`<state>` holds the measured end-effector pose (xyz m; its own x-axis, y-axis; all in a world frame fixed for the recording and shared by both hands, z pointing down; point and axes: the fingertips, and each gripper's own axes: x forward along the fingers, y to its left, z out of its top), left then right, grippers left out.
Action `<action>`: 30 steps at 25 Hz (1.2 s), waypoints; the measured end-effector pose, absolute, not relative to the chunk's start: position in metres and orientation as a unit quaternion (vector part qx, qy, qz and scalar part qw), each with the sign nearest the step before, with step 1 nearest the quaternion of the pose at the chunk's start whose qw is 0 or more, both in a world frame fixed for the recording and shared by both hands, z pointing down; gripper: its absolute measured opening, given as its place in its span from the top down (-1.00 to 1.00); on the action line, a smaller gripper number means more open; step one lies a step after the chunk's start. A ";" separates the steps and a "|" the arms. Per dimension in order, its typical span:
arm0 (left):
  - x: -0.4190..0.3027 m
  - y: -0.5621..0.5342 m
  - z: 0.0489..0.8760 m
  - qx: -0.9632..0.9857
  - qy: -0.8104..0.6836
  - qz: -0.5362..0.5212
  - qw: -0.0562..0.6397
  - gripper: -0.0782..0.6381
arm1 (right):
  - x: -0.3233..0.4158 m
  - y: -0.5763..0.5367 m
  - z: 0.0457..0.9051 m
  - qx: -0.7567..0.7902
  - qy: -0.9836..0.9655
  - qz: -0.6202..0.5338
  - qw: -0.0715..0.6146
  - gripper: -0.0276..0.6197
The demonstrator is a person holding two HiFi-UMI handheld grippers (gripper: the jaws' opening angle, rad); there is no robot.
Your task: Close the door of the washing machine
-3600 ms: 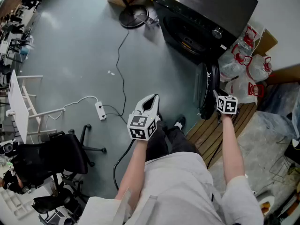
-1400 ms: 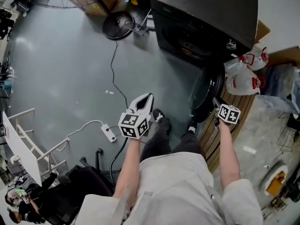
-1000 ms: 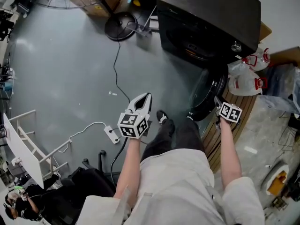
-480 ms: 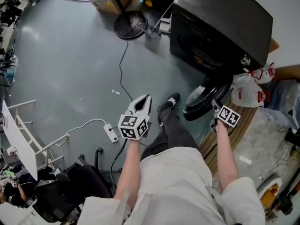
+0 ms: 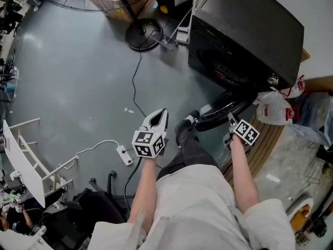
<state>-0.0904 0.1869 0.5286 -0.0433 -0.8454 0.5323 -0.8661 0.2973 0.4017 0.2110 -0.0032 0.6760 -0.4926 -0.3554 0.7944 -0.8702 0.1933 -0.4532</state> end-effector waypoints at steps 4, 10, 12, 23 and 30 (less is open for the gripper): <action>-0.107 0.169 0.533 0.602 -0.713 0.023 0.359 0.76 | 0.192 -0.010 0.677 0.440 -0.707 0.490 0.257 0.30; -0.124 0.136 0.538 0.625 -0.688 0.043 0.367 0.76 | 0.167 -0.024 0.681 0.466 -0.679 0.513 0.243 0.29; -0.129 0.124 0.537 0.631 -0.681 0.049 0.368 0.76 | 0.161 -0.029 0.680 0.477 -0.666 0.520 0.241 0.29; -0.155 0.057 0.528 0.672 -0.645 0.076 0.356 0.76 | 0.119 -0.060 0.682 0.504 -0.620 0.565 0.207 0.27; -0.187 0.026 0.529 0.695 -0.624 0.088 0.346 0.76 | 0.099 -0.079 0.684 0.523 -0.599 0.579 0.179 0.26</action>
<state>-0.1872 0.0260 0.5293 0.2069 -0.8065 0.5538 -0.9279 0.0177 0.3724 0.0987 -0.0789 0.6843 -0.3897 -0.4190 0.8201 -0.8338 -0.2176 -0.5074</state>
